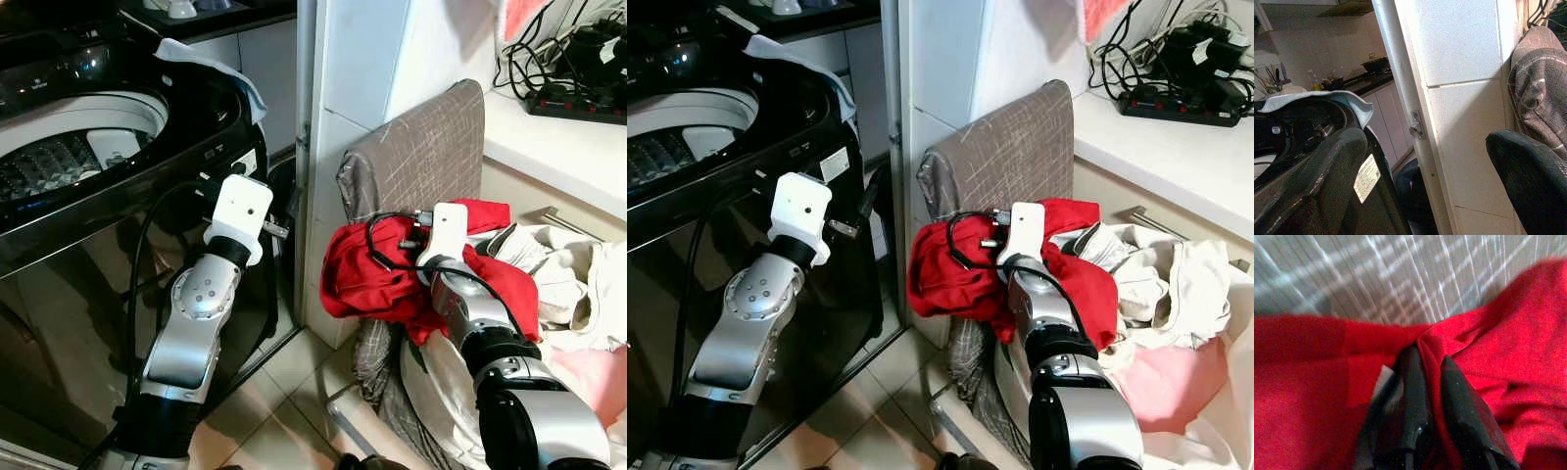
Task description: Clothes washing
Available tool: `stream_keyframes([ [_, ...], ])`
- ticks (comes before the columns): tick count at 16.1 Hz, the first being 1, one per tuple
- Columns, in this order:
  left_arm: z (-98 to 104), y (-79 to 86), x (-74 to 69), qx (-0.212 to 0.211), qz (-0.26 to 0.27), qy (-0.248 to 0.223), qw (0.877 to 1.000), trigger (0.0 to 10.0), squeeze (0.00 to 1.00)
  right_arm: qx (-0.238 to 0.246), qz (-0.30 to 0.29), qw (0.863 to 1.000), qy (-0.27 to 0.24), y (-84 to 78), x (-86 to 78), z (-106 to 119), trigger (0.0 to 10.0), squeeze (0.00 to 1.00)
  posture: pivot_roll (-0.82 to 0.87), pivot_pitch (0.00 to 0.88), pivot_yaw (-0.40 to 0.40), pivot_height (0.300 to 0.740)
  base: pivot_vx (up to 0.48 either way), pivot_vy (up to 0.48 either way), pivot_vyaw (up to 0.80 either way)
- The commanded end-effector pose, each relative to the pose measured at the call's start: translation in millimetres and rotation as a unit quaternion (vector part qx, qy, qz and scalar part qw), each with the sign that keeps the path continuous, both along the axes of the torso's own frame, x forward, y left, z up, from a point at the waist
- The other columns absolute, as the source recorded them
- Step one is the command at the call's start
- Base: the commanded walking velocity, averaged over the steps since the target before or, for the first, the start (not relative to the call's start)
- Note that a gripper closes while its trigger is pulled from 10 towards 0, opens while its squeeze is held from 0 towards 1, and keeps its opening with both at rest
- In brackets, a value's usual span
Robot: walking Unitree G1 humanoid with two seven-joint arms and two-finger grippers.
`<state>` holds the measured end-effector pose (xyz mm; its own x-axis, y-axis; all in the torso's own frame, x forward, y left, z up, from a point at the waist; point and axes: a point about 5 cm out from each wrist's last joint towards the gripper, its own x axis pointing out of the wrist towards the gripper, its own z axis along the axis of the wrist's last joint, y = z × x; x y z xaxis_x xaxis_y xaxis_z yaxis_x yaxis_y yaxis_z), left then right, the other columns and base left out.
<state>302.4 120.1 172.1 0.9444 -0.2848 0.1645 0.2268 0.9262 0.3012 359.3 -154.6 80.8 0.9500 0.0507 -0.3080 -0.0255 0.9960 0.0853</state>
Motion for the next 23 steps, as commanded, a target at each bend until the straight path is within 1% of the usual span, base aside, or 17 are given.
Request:
stream_keyframes([
  [1,1,-2.6,1.0,0.003,-0.002,-0.002,1.000,10.0,0.00,-0.002,0.016,0.999,-0.049,5.6,9.5,22,0.0,0.00,0.03,0.014,-0.041,0.740,0.000,0.000,0.00],
  [2,1,-2.7,1.1,0.003,-0.001,-0.002,1.000,10.0,0.00,-0.006,0.021,0.998,-0.062,6.9,11.5,28,0.0,0.00,0.03,0.014,-0.041,0.740,0.000,0.000,0.00],
  [3,1,-2.7,1.3,0.002,0.000,-0.002,1.000,10.0,0.00,-0.010,0.028,0.993,-0.115,9.2,19.3,52,0.0,0.00,0.03,0.014,-0.041,0.740,0.000,0.000,0.00],
  [4,1,-2.8,2.0,0.001,0.002,-0.004,1.000,10.0,0.00,-0.027,0.045,0.980,-0.191,14.2,28.5,91,0.0,0.00,0.02,0.017,-0.038,0.740,0.000,0.000,0.73],
  [5,1,-2.8,2.0,0.001,0.002,-0.004,1.000,10.0,0.00,-0.027,0.045,0.980,-0.191,14.2,28.5,91,0.0,0.00,0.02,0.017,-0.038,0.740,0.000,0.000,0.73],
  [6,2,-3.1,2.5,0.000,0.003,-0.005,1.000,10.0,0.00,-0.049,0.066,0.967,-0.241,19.7,31.5,115,0.0,0.00,0.02,0.016,-0.038,0.740,0.000,0.000,0.70],
  [8,3,-2.7,3.1,-0.003,0.011,-0.009,1.000,10.0,0.00,-0.069,0.089,0.949,-0.295,26.6,32.4,141,0.0,0.00,0.02,0.014,-0.041,0.740,0.000,0.000,0.65],
  [9,3,1.2,4.4,-0.009,0.039,-0.012,0.999,10.0,0.00,-0.068,0.100,0.942,-0.314,29.4,33.1,152,0.0,0.00,0.02,0.014,-0.046,0.740,0.000,0.000,0.59],
  [10,2,6.2,4.8,-0.025,0.070,-0.012,0.997,10.0,0.00,-0.063,0.104,0.942,-0.314,30.4,33.8,152,0.0,0.00,0.03,0.014,-0.049,0.740,0.000,0.000,0.59],
  [11,1,7.9,3.9,-0.034,0.085,-0.013,0.996,10.0,0.00,-0.061,0.106,0.943,-0.309,31.2,33.9,150,0.0,0.00,0.03,0.016,-0.053,0.740,0.000,0.000,0.59],
  [13,1,7.2,3.0,-0.040,0.089,-0.013,0.995,10.0,0.00,-0.058,0.111,0.943,-0.308,32.7,33.1,149,0.0,0.00,0.03,0.019,-0.055,0.740,0.000,0.000,0.58],
  [14,-2,5.5,1.5,-0.038,0.096,-0.009,0.995,10.0,0.00,-0.050,0.125,0.939,-0.316,37.8,30.5,148,0.0,0.00,0.04,0.021,-0.057,0.740,0.000,0.000,0.49],
  [17,-6,3.5,-0.3,-0.043,0.118,-0.003,0.992,10.0,0.00,-0.010,0.127,0.946,-0.299,37.2,32.0,143,0.0,0.00,0.05,0.025,-0.060,0.740,0.000,0.000,0.46],
  [18,-7,2.6,-0.5,-0.027,0.131,-0.004,0.991,10.0,0.00,0.014,0.121,0.952,-0.282,35.2,33.1,137,0.0,0.00,0.05,0.027,-0.062,0.740,0.000,0.000,0.43],
  [20,-8,2.4,-0.9,-0.013,0.142,-0.007,0.990,10.0,0.00,0.031,0.122,0.955,-0.268,34.8,32.8,130,0.0,0.00,0.06,0.029,-0.063,0.740,0.000,0.000,0.41],
  [22,-17,7.6,-2.5,-0.024,0.164,0.015,0.986,10.0,0.00,0.032,0.131,0.959,-0.247,37.9,29.8,115,0.0,0.00,0.06,0.033,-0.065,0.740,-0.292,-0.187,0.00],
  [23,-19,11.7,-5.9,-0.051,0.174,0.019,0.983,10.0,0.00,0.029,0.146,0.960,-0.239,44.0,26.1,106,0.0,0.00,0.06,0.036,-0.069,0.740,0.000,-0.480,0.00],
])
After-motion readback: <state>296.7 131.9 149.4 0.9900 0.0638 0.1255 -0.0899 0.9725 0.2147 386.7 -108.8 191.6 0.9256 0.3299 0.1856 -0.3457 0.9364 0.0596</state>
